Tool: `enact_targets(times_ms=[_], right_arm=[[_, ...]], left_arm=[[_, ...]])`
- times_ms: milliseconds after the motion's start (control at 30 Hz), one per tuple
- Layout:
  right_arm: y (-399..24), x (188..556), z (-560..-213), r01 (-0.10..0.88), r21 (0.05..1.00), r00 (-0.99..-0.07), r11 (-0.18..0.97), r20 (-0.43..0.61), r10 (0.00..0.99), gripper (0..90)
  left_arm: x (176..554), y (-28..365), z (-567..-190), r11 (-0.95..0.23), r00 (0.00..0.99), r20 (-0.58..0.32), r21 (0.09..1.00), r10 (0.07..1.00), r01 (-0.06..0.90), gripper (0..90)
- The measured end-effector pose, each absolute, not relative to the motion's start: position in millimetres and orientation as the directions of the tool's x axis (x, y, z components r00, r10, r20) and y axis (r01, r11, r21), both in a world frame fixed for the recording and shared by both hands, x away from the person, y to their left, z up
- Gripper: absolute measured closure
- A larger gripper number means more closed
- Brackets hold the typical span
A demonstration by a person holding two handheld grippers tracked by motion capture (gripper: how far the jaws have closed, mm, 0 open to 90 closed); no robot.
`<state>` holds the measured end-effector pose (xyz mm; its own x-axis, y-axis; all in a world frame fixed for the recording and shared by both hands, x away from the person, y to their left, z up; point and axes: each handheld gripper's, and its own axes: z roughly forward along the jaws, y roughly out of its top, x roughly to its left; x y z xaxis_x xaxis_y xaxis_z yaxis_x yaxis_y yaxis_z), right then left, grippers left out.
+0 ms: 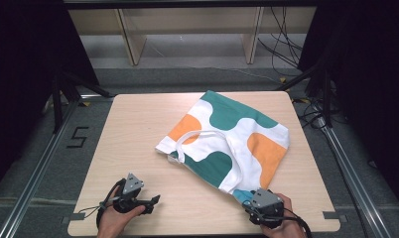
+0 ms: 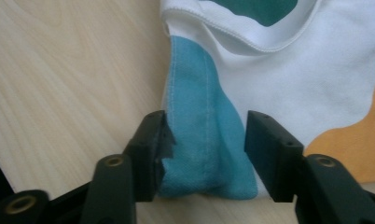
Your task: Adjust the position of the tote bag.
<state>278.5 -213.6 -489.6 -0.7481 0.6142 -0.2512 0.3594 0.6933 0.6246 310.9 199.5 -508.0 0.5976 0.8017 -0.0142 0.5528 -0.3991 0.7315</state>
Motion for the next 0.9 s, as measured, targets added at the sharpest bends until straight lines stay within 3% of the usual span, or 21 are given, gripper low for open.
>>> enact_targets(times_ms=[200,267,367,633,733,800,900], right_arm=[[-222,277,-485,0.417,0.656,-0.724,0.63,-0.179,0.666,70.6],[-229,278,-482,0.402,0.678,-0.722,0.616,-0.179,0.668,80.1],[-240,279,-478,0.407,0.698,-0.708,0.589,-0.167,0.687,86.4],[-279,286,-472,0.464,0.75,-0.666,0.472,-0.056,0.743,87.9],[-288,286,-471,0.489,0.757,-0.647,0.434,-0.02,0.763,87.9],[-294,289,-470,0.466,0.768,-0.65,0.44,-0.041,0.759,87.9],[-298,291,-471,0.457,0.769,-0.654,0.447,-0.05,0.755,87.9]], left_arm=[[311,202,-506,-0.416,0.594,0.011,0.724,0.804,0.55,18.0],[312,204,-504,-0.426,0.594,0.022,0.719,0.804,0.55,17.9],[316,207,-501,-0.424,0.584,0.039,0.727,0.811,0.541,17.9],[343,203,-500,-0.33,0.512,0.022,0.788,0.859,0.52,19.8],[355,195,-502,-0.322,0.507,0.019,0.792,0.862,0.519,24.3],[362,190,-501,-0.416,0.563,0.079,0.759,0.823,0.501,28.3],[372,173,-505,-0.376,0.545,0.056,0.782,0.836,0.497,31.7]])
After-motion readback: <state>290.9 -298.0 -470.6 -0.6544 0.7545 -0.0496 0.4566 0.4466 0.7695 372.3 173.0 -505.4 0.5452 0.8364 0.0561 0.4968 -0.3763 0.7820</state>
